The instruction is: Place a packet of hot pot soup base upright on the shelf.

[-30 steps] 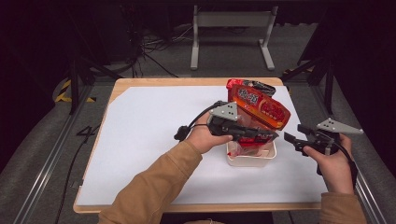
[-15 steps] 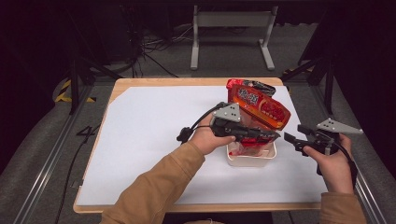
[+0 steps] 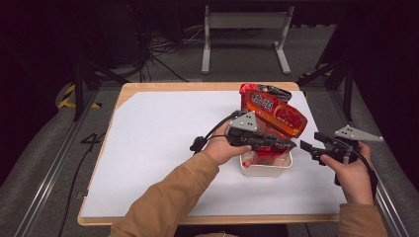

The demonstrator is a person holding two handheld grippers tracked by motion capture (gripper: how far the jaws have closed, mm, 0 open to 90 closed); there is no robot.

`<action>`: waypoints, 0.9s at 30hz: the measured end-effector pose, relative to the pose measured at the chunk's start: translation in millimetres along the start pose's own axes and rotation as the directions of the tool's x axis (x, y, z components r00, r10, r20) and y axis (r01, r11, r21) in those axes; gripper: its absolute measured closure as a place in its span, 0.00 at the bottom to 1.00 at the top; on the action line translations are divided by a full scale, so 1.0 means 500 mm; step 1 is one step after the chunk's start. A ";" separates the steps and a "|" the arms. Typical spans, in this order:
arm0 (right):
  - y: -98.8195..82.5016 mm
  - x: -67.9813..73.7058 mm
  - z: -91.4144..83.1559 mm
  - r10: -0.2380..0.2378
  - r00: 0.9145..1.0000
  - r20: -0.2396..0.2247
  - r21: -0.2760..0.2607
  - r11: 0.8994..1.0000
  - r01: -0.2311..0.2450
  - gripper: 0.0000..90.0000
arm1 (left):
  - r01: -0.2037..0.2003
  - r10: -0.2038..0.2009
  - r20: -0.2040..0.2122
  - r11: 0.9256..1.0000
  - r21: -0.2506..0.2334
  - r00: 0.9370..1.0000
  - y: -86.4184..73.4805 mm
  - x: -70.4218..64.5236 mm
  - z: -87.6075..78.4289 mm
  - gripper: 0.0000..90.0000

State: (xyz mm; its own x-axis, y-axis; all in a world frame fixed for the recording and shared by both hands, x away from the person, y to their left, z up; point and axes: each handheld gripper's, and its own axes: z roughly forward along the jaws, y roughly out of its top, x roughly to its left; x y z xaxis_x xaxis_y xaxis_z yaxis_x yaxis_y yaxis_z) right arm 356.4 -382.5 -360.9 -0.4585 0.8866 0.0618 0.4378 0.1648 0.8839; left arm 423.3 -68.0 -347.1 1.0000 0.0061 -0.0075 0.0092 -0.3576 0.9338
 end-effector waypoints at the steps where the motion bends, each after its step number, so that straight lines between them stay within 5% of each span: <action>1: 0.000 0.000 0.000 -0.001 1.000 -0.001 -0.001 1.000 0.001 0.34 | 0.005 -0.005 -0.001 1.000 0.003 1.000 -0.003 0.001 -0.001 0.95; 6: 0.000 0.001 0.002 -0.001 1.000 -0.002 0.002 1.000 0.001 0.34 | 0.039 -0.039 -0.018 0.999 0.017 0.999 -0.018 0.006 -0.015 0.91; 15: 0.003 0.002 0.011 0.000 1.000 -0.012 0.006 1.000 0.000 0.34 | 0.088 -0.088 -0.070 0.996 -0.003 0.994 -0.020 0.000 -0.048 0.47; 18: 0.006 0.002 0.014 -0.002 1.000 -0.015 -0.001 1.000 0.002 0.33 | 0.108 -0.109 -0.087 0.994 -0.015 0.990 -0.020 -0.003 -0.070 0.42; 22: 0.009 0.002 0.021 -0.012 0.999 -0.030 -0.013 1.000 0.012 0.32 | 0.132 -0.133 -0.147 0.991 -0.020 0.980 -0.022 -0.012 -0.117 0.37; 27: 0.012 -0.001 0.029 -0.026 0.999 -0.034 -0.026 0.999 0.026 0.30 | 0.180 -0.176 -0.254 0.984 -0.008 0.951 -0.037 -0.023 -0.190 0.33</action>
State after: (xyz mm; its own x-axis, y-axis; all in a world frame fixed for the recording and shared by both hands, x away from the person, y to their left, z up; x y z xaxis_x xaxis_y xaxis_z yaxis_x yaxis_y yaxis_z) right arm 370.5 -375.7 -362.3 -0.4957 0.8668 0.0540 0.4057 0.1762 0.8968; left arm 411.3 27.1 -330.3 0.9487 0.3057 -0.0806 0.1887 -0.3429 0.9202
